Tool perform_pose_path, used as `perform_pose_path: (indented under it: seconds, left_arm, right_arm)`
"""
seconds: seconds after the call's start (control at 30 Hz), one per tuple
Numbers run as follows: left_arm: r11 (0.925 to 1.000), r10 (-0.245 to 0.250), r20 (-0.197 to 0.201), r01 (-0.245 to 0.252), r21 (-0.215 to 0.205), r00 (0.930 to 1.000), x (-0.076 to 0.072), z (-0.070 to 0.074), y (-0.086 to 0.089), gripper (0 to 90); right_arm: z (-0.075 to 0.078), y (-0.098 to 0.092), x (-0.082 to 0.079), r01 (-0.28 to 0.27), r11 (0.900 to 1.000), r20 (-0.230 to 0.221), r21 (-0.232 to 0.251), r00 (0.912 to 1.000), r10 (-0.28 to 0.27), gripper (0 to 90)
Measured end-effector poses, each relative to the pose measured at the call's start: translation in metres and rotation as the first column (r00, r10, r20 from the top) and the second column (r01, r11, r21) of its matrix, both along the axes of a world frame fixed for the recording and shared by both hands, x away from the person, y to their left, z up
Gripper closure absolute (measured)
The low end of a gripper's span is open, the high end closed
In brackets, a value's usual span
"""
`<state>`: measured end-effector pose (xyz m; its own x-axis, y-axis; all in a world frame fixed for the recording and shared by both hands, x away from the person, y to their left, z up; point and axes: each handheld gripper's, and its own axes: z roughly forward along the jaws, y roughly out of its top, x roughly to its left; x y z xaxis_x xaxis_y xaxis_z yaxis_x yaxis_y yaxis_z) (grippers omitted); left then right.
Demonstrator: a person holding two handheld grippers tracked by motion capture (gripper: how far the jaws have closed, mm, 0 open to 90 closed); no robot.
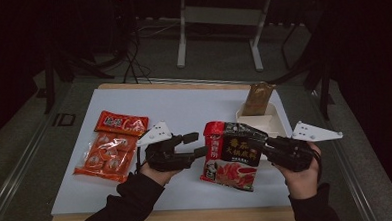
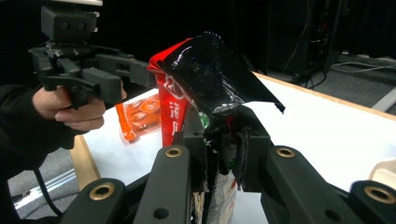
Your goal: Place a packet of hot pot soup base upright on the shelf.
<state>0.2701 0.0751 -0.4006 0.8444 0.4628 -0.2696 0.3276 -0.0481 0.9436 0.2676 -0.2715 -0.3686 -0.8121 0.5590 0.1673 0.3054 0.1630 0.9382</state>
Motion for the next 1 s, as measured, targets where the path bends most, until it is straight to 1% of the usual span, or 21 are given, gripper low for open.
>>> perform_pose_path:
  seconds: [0.07, 0.1, 0.13, 0.17, 0.2, 0.23, 0.3, 0.33, 0.37, 0.4, 0.43, 0.47, 0.5, 0.57, 0.63, 0.7, 0.83, 0.87, 0.9, 0.97, 1.0]
  left_arm:
    - [0.9995, -0.028, -0.010, 0.028, -0.015, 0.9996, -0.001, -0.001, 0.004, 39.6]
    - [0.9986, -0.050, 0.001, 0.050, -0.015, 0.9987, -0.001, -0.002, 0.005, 34.3]
    - [0.9980, -0.060, -0.002, 0.060, -0.018, 0.9982, -0.002, -0.003, 0.006, 28.4]
    - [0.9980, -0.062, -0.005, 0.062, -0.014, 0.9980, -0.003, -0.004, 0.007, 28.4]
    - [0.9980, -0.063, -0.015, 0.063, -0.001, 0.9979, -0.004, -0.005, 0.007, 23.3]
    - [0.9975, -0.069, -0.023, 0.069, 0.015, 0.9974, -0.004, -0.007, 0.007, 15.4]
    - [0.9978, -0.057, -0.026, 0.058, 0.034, 0.9980, -0.007, -0.012, 0.008, 14.5]
    - [0.9976, -0.056, -0.030, 0.058, 0.039, 0.9980, -0.007, -0.014, 0.009, 7.2]
    - [0.9974, -0.050, -0.039, 0.052, 0.051, 0.9980, -0.008, -0.016, 0.010, 7.2]
    - [0.9972, -0.041, -0.044, 0.044, 0.060, 0.9982, -0.008, -0.017, 0.011, 0.4]
    - [0.9977, -0.039, -0.044, 0.042, 0.054, 0.9983, -0.008, -0.019, 0.012, 0.4]
    - [0.9976, -0.036, -0.046, 0.039, 0.057, 0.9983, -0.009, -0.020, 0.014, 0.4]
    - [0.9972, -0.025, -0.044, 0.028, 0.070, 0.9987, -0.009, -0.021, 0.016, 0.4]
    - [0.9968, -0.018, -0.042, 0.021, 0.077, 0.9989, -0.010, -0.025, 0.021, 0.4]
    - [0.9972, -0.001, -0.026, 0.003, 0.075, 0.9997, -0.012, -0.029, 0.026, 0.4]
    - [0.9960, 0.008, -0.019, -0.007, 0.089, 0.9998, -0.013, -0.034, 0.031, 0.4]
    - [0.9940, 0.021, -0.009, -0.020, 0.108, 0.9998, -0.017, -0.046, 0.040, 0.4]
    - [0.9936, 0.019, -0.014, -0.018, 0.111, 0.9997, -0.017, -0.048, 0.042, 0.4]
    - [0.9944, 0.019, -0.021, -0.017, 0.104, 0.9996, -0.018, -0.051, 0.044, 0.4]
    - [0.9942, 0.024, -0.033, -0.021, 0.106, 0.9992, -0.019, -0.056, 0.048, 0.4]
    - [0.9944, 0.027, -0.038, -0.023, 0.103, 0.9989, -0.020, -0.058, 0.049, 0.4]
  right_arm:
    - [0.002, 0.000, 0.002, 0.001, 1.000, 0.006, -0.002, 1.0000, -0.001, 77.4]
    - [0.003, -0.001, 0.003, -0.001, 1.000, 0.011, 0.000, 0.9999, 0.001, 77.4]
    - [0.007, 0.000, 0.007, -0.001, 1.000, 0.022, -0.006, 0.9998, 0.002, 77.4]
    - [0.007, 0.000, 0.007, -0.001, 1.000, 0.022, -0.006, 0.9998, 0.002, 77.4]
    - [0.009, 0.000, 0.009, -0.002, 1.000, 0.028, -0.009, 0.9996, 0.002, 77.4]
    - [0.012, 0.000, 0.014, -0.001, 1.000, 0.032, -0.018, 0.9995, 0.001, 77.4]
    - [0.013, 0.000, 0.016, -0.001, 1.000, 0.029, -0.021, 0.9996, 0.001, 77.3]
    - [0.016, 0.000, 0.020, 0.005, 1.000, 0.038, -0.027, 0.9993, -0.004, 77.3]
    - [0.016, 0.000, 0.020, 0.005, 1.000, 0.038, -0.027, 0.9993, -0.004, 77.3]
    - [0.017, 0.000, 0.021, 0.009, 1.000, 0.044, -0.029, 0.9990, -0.008, 77.3]
    - [0.018, -0.001, 0.022, 0.010, 1.000, 0.048, -0.029, 0.9988, -0.009, 77.3]
    - [0.019, -0.003, 0.025, 0.003, 1.000, 0.065, -0.020, 0.9979, -0.001, 77.3]
    - [0.019, -0.003, 0.025, 0.003, 1.000, 0.065, -0.020, 0.9979, -0.001, 77.3]
    - [0.021, -0.006, 0.029, 0.010, 1.000, 0.061, -0.011, 0.9981, -0.010, 77.3]
    - [0.026, -0.011, 0.035, 0.019, 1.000, 0.073, -0.006, 0.9972, -0.018, 77.3]
    - [0.029, -0.013, 0.037, 0.022, 1.000, 0.081, -0.011, 0.9965, -0.021, 77.3]
    - [0.040, -0.025, 0.048, 0.075, 0.997, 0.100, -0.002, 0.9922, -0.075, 77.4]
    - [0.040, -0.025, 0.048, 0.075, 0.997, 0.100, -0.002, 0.9922, -0.075, 77.4]
    - [0.042, -0.027, 0.050, 0.085, 0.996, 0.105, -0.004, 0.9910, -0.084, 77.3]
    - [0.044, -0.032, 0.055, 0.102, 0.995, 0.113, -0.010, 0.9885, -0.101, 77.3]
    - [0.047, -0.038, 0.061, 0.120, 0.993, 0.112, -0.013, 0.9867, -0.118, 77.4]
